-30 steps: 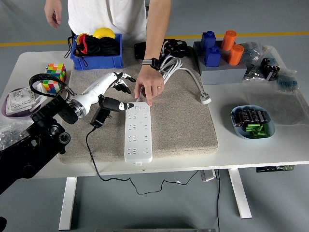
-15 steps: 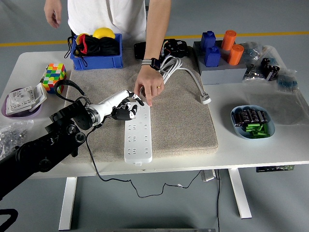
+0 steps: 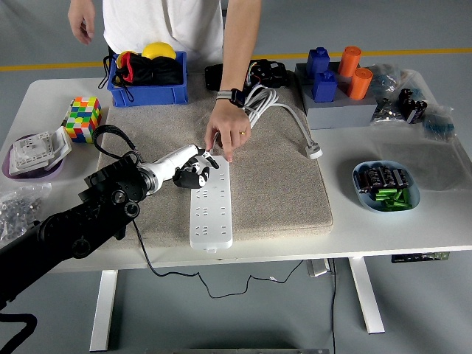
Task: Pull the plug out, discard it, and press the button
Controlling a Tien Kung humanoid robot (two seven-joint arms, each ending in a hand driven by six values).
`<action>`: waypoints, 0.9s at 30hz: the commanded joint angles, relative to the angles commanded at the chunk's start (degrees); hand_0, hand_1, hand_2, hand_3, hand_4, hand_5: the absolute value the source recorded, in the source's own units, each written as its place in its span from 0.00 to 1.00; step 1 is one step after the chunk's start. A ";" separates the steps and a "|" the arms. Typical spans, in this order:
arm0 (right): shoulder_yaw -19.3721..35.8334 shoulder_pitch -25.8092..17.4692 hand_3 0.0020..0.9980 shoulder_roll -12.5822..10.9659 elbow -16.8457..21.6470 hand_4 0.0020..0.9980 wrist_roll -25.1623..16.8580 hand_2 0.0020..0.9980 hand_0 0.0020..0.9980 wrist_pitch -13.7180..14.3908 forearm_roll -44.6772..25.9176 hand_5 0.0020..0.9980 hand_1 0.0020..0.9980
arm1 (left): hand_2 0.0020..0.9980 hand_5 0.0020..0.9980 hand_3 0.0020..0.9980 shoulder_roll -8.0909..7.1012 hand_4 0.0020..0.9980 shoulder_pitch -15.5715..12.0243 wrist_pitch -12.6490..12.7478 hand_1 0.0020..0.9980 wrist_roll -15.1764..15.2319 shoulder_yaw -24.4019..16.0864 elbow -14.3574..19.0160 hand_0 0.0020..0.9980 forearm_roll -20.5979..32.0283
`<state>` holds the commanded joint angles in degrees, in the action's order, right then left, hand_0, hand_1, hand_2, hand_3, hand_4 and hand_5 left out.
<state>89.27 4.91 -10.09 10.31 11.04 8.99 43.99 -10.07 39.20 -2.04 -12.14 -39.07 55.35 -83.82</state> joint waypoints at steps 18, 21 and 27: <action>-0.08 0.18 0.61 0.01 0.00 0.66 -0.01 0.65 0.74 -0.06 -0.10 0.48 0.66 | 0.12 0.00 0.64 1.73 0.22 1.84 1.30 0.03 -0.79 0.67 -3.81 0.01 -2.78; -0.08 0.19 0.61 -0.03 0.00 0.66 0.01 0.65 0.74 -0.07 -0.09 0.48 0.66 | 0.12 0.00 0.64 1.92 0.22 2.09 1.33 0.03 -0.98 0.81 -4.32 0.01 -3.23; -0.17 0.18 0.61 -0.06 0.00 0.66 -0.10 0.65 0.74 -0.07 -0.19 0.48 0.66 | 0.12 0.00 0.64 2.05 0.22 2.28 1.06 0.03 -1.53 1.52 -4.92 0.01 -4.17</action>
<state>89.10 5.10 -10.16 10.31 10.94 8.92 43.80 -8.02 41.48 -0.98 -13.67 -37.55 50.43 -87.99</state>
